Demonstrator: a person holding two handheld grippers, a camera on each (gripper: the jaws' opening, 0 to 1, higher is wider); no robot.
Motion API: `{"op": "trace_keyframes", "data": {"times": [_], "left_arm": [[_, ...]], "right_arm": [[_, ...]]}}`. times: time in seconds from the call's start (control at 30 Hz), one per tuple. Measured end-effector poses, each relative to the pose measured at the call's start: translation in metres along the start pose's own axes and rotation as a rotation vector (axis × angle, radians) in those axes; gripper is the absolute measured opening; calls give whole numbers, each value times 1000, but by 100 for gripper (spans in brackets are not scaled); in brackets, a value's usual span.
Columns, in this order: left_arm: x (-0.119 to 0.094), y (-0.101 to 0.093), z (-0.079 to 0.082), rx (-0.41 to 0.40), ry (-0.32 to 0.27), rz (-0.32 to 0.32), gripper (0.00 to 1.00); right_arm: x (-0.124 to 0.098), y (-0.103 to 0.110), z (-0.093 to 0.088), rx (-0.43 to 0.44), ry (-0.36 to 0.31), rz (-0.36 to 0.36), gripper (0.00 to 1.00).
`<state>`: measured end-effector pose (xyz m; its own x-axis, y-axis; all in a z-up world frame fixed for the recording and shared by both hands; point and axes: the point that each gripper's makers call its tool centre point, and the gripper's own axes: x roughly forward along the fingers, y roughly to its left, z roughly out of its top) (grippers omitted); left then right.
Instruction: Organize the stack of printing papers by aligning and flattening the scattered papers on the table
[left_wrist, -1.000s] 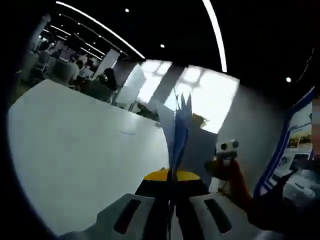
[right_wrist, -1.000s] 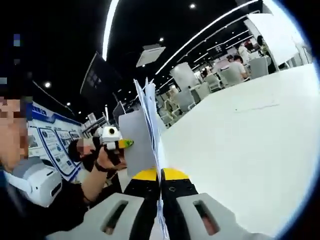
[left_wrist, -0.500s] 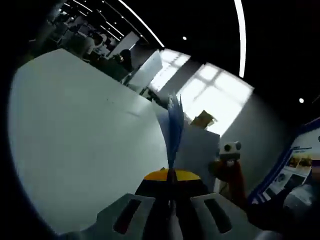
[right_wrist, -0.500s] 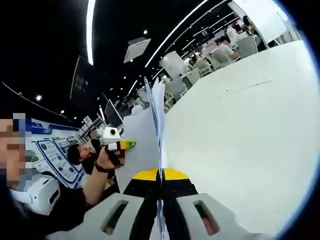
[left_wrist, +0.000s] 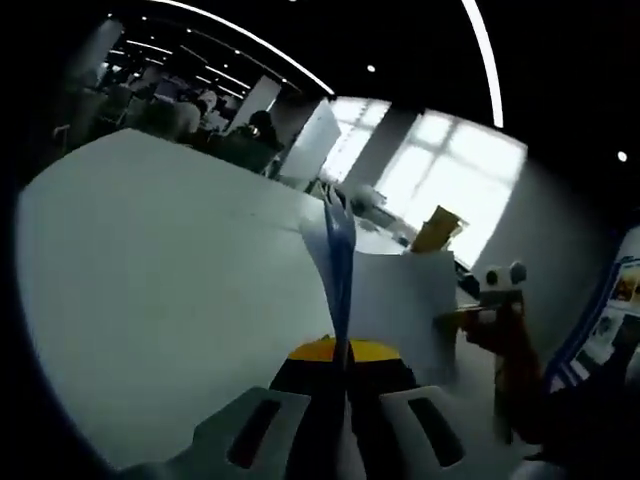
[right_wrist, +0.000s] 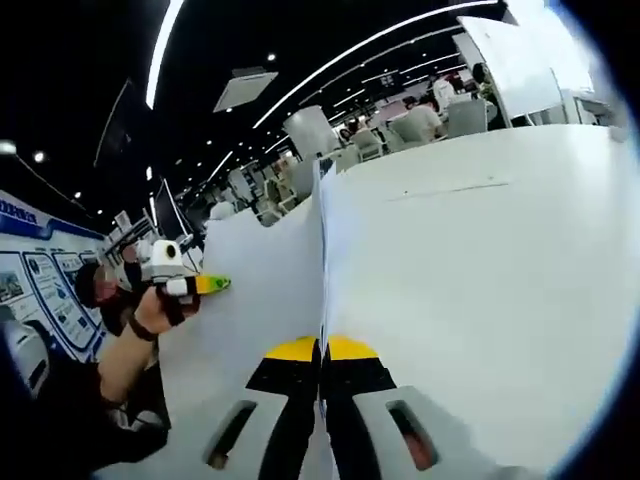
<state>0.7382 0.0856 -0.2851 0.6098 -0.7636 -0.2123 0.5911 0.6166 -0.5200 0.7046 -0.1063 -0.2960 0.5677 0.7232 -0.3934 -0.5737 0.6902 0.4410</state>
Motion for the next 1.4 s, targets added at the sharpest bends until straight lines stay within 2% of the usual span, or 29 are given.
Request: {"op": "trace_keyframes", "data": {"times": [0.07, 0.2, 0.37, 0.63, 0.7, 0.77, 1.03, 1.4], "left_arm": [[3, 4, -1, 0, 2, 11, 6], [8, 11, -1, 24, 0, 31, 6], [15, 17, 2, 54, -21, 47, 6], [28, 25, 0, 98, -25, 79, 6], [28, 24, -1, 102, -28, 82, 6], [29, 28, -2, 104, -27, 88, 6], [33, 35, -2, 102, -45, 92, 6], [38, 43, 1, 169, -57, 102, 7]], "right_arm": [[2, -7, 2, -2, 0, -9, 0], [3, -8, 2, -7, -6, -21, 0], [9, -20, 6, -39, -11, -68, 0], [18, -33, 4, -54, -2, -117, 0], [22, -35, 2, -75, 1, -137, 0], [23, -40, 8, -138, -37, -156, 0], [28, -44, 4, -127, -50, -176, 0], [32, -52, 0, -137, -87, -201, 0]]}}
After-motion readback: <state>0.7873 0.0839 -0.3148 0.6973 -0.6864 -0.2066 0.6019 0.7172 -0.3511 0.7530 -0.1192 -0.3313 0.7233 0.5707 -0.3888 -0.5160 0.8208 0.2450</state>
